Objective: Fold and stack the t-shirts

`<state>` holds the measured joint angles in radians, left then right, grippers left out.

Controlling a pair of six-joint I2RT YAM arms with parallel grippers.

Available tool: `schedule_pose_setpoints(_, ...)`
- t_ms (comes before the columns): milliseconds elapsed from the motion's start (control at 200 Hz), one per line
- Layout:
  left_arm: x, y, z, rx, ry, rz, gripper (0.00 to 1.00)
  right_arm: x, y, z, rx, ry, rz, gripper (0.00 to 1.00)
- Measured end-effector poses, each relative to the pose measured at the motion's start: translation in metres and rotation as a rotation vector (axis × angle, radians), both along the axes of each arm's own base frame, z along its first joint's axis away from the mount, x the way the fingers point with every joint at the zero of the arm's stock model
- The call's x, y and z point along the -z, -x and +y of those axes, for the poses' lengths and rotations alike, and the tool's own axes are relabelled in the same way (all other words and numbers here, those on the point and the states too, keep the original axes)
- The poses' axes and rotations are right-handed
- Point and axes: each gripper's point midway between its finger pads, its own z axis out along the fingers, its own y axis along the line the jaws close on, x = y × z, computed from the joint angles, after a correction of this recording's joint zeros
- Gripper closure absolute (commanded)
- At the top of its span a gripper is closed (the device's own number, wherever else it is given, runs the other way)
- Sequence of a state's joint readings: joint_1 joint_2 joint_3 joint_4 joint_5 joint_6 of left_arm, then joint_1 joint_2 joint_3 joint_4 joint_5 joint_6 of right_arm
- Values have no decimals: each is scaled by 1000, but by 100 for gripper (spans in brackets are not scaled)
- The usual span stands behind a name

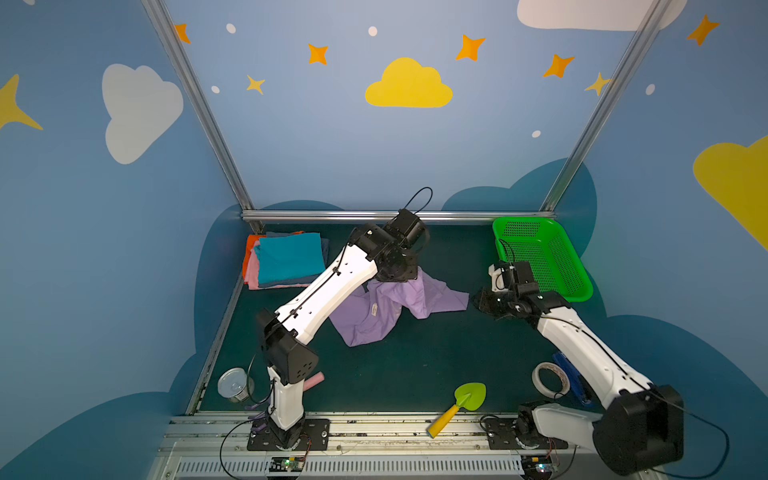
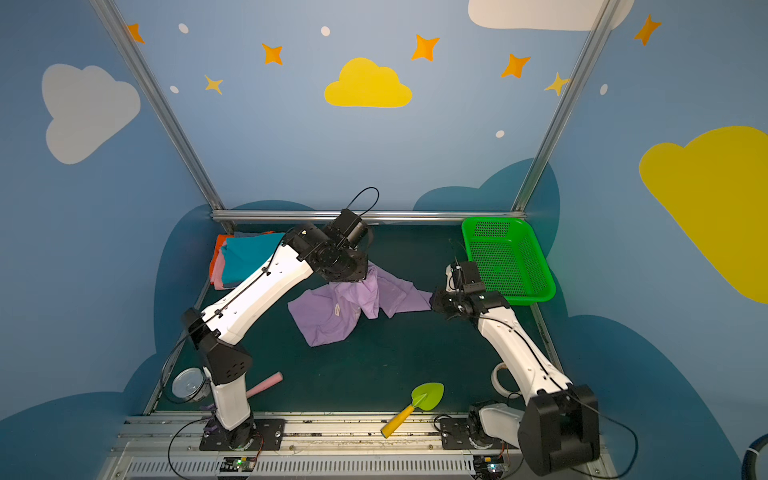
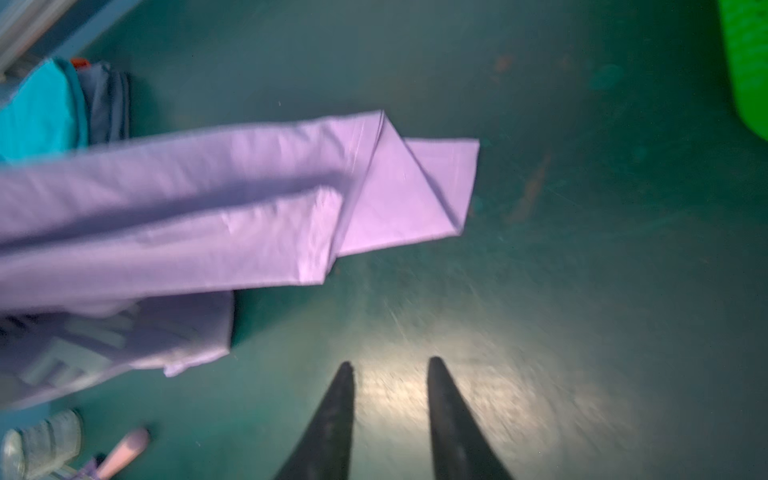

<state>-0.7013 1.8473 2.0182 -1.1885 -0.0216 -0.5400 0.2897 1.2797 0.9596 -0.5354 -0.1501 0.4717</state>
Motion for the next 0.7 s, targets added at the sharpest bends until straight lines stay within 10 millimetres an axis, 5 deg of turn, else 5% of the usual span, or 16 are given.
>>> schedule_pose_setpoints(230, 36, 9, 67, -178, 24, 63, 95, 21, -46, 41, -67, -22, 83, 64)
schedule_pose_setpoints(371, 59, 12, 86, -245, 41, 112, 95, 37, -65, 78, -133, -27, 188, 70)
schedule_pose_setpoints(561, 92, 14, 100, -285, 48, 193, 95, 80, -57, 133, -271, -29, 336, 72)
schedule_pose_setpoints(701, 105, 14, 104, -301, 59, 222, 94, 107, -36, 155, -328, -7, 430, 70)
